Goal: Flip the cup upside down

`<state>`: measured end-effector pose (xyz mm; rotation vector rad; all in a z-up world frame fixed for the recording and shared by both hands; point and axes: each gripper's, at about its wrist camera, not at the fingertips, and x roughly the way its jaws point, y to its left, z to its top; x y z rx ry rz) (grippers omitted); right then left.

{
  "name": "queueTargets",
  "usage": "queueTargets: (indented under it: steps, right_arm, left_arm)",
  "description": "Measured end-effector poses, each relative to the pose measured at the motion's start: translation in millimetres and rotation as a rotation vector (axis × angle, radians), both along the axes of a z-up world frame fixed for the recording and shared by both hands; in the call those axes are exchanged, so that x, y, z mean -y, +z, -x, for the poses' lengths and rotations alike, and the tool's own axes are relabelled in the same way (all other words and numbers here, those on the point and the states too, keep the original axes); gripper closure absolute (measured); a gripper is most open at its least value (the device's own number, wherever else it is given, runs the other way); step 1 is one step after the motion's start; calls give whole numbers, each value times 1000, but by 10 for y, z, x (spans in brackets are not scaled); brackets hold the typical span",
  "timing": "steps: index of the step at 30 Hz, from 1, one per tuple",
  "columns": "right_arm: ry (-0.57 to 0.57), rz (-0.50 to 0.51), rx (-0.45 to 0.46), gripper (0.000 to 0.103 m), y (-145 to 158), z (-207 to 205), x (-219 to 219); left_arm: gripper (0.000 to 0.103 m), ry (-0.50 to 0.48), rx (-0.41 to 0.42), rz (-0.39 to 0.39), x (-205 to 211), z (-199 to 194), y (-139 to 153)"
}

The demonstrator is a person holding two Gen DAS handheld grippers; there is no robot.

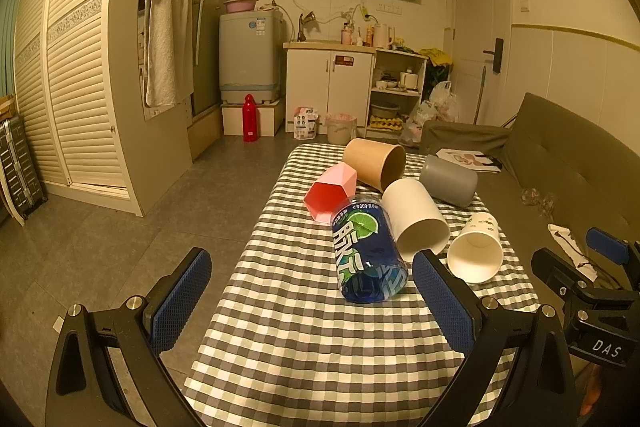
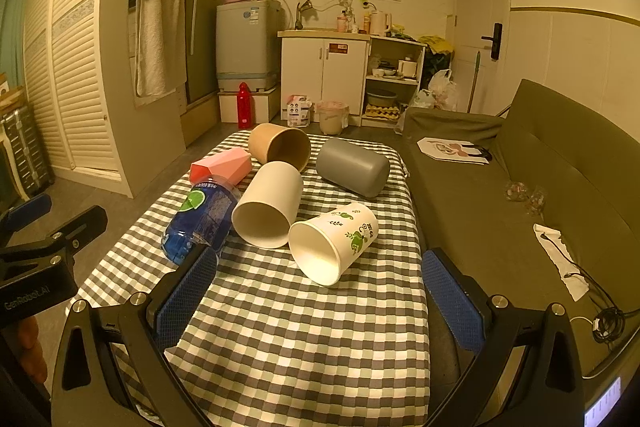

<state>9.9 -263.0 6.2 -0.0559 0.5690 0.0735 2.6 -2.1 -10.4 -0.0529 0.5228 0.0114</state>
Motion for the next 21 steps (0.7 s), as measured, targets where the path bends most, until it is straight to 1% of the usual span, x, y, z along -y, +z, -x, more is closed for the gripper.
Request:
queueTargets:
  steps: [15, 21]
  right_arm:
    - [6, -12, -10, 0, -7, -31, 12]
    - [22, -10, -26, 0, -24, -77, 1]
  left_arm:
    - [0, 3, -14, 3, 12, -31, -51]
    - [0, 13, -39, 32, -7, -112, -81]
